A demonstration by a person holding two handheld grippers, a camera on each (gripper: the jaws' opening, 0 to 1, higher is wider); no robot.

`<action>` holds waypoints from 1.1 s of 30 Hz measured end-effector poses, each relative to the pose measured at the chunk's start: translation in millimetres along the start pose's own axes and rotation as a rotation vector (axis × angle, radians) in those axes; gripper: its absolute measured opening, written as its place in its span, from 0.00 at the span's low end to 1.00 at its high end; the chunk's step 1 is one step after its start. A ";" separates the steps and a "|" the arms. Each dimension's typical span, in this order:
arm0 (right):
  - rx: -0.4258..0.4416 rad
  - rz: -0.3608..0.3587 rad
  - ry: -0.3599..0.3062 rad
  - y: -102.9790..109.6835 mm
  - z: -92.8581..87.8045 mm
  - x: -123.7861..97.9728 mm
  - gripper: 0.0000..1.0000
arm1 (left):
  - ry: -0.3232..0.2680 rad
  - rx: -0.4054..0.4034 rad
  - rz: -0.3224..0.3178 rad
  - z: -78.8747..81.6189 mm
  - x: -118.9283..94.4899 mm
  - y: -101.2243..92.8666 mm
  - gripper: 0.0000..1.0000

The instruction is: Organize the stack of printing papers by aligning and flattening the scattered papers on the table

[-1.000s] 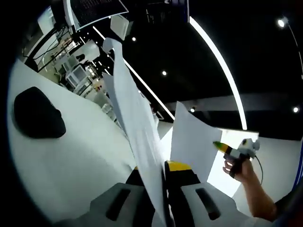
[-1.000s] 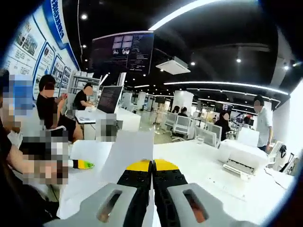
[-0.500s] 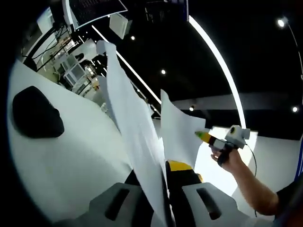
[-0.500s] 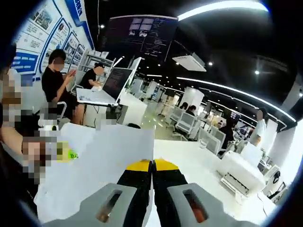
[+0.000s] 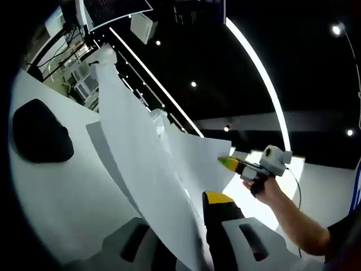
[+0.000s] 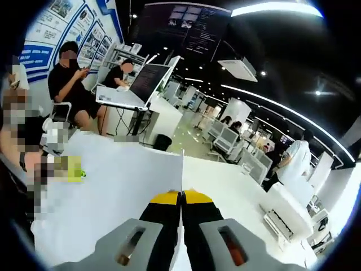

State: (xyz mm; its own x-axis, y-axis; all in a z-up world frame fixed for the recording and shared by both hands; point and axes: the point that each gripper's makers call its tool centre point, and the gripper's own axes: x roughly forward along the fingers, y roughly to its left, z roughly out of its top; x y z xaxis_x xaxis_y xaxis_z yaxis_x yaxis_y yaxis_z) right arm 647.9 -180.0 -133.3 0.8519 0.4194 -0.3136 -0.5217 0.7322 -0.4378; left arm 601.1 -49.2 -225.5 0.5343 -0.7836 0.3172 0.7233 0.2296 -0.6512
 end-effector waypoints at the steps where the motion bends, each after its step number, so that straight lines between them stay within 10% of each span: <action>1: 0.000 0.006 -0.004 1.4 0.8 0.5 0.00 | 0.000 0.000 -0.001 -0.1 0.1 -0.1 0.17; 33: 0.162 0.091 -0.018 57.6 10.1 22.2 0.00 | 0.008 0.022 0.003 -3.3 2.5 -1.0 0.24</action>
State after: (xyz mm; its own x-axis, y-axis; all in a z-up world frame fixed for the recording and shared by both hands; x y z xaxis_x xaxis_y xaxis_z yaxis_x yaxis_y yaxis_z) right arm 637.2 -123.0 -157.0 0.8029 0.4967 -0.3298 -0.5839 0.7668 -0.2666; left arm 600.2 -53.3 -226.4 0.5332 -0.7873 0.3096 0.7312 0.2449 -0.6367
